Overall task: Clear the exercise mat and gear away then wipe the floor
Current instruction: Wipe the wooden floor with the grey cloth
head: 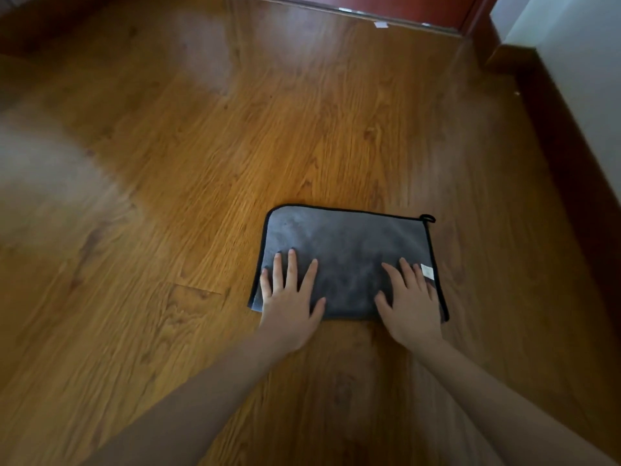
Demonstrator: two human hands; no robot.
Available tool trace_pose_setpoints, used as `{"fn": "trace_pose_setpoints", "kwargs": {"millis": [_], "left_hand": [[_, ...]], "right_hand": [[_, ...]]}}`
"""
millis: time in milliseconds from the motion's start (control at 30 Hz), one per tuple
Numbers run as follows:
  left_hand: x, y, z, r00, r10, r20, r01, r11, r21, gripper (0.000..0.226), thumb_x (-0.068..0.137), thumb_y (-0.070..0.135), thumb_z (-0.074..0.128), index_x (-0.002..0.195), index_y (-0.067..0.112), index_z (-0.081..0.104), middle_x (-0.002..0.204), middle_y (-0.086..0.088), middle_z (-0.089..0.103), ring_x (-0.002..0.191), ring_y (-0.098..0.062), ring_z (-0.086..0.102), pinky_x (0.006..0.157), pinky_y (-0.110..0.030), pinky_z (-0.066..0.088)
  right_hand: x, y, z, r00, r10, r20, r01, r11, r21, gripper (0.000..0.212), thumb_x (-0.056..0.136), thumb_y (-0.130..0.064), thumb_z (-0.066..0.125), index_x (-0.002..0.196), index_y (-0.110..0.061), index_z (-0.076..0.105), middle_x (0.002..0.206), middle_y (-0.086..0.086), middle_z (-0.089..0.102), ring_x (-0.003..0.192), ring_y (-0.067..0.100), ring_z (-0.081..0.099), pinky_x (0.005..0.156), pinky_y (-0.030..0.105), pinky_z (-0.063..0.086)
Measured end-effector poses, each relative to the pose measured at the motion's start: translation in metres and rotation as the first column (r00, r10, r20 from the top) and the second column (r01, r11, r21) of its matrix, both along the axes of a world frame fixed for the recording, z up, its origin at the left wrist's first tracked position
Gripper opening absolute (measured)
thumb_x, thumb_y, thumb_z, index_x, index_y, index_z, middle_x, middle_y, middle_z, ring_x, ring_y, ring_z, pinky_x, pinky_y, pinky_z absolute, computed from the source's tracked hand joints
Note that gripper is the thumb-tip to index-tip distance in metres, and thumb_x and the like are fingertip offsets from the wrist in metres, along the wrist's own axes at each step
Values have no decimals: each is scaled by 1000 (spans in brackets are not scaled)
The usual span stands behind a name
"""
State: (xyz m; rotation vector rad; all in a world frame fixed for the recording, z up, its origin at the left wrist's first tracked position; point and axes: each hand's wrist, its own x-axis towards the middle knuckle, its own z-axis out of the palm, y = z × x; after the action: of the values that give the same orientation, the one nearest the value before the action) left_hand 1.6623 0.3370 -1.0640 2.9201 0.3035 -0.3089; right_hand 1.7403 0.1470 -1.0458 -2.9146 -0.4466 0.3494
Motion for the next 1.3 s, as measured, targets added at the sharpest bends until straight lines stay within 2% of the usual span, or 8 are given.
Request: {"fn": "trace_pose_setpoints", "kwargs": {"millis": [200,300,500,633,767,1000,1100,1300], "left_hand": [[-21,25,2,991,-133,-4,133,989,63,71,80,62,-13,142,31,-23,154,-11,-22,141,-34,-19,117,-48,-3],[-39,48,5,996,-73,-47,76,993,86,70,81,63,-9,141,30,-26,153,-11,-26,140,-35,-21,117,-48,-2],[-100,114,4,991,124,-52,-119,989,84,95,60,69,-38,145,29,-21,154,-8,-23,142,-30,-20,116,-44,1],[-162,150,6,935,353,46,-351,935,-39,93,72,74,-18,150,28,6,158,0,-5,143,-17,-13,117,-40,7],[-210,161,3,818,553,160,-536,833,-141,74,86,60,7,150,22,14,156,2,17,141,-7,-3,116,-36,10],[-200,148,-5,759,626,177,-628,777,-53,72,89,54,9,150,16,16,155,-6,20,144,-23,9,115,-45,13],[-171,140,-8,787,601,139,-609,793,19,71,88,53,4,150,20,13,156,-11,16,144,-30,9,114,-50,11],[-102,114,-5,909,406,95,-413,909,66,71,84,54,-8,147,25,-4,158,-10,4,145,-30,0,115,-49,6]], "right_hand": [[-5,30,-8,997,-64,34,63,998,31,49,98,-27,33,145,-18,25,158,7,12,145,27,2,116,47,4],[-5,62,-9,999,-13,49,9,996,87,44,99,-30,34,140,-17,33,157,8,17,145,27,5,116,48,5],[-19,159,-8,979,204,14,-205,973,111,49,97,-44,36,139,-19,34,157,7,14,145,27,2,116,49,4],[-60,211,-5,926,377,-7,-372,916,152,54,94,-47,40,140,-18,31,158,8,11,145,28,-1,116,49,2],[-106,233,-10,875,483,25,-478,857,190,56,93,-48,42,140,-18,33,158,8,12,146,28,-1,116,48,0],[-99,217,-16,831,554,50,-547,796,259,55,92,-51,44,140,-24,35,157,3,16,146,22,4,117,39,5],[-84,199,-15,847,529,47,-523,814,253,57,93,-51,42,143,-25,31,158,2,13,146,21,2,117,38,4],[-43,139,-16,930,361,67,-367,907,206,56,93,-53,40,142,-28,31,158,1,13,146,20,3,117,35,2]]}}
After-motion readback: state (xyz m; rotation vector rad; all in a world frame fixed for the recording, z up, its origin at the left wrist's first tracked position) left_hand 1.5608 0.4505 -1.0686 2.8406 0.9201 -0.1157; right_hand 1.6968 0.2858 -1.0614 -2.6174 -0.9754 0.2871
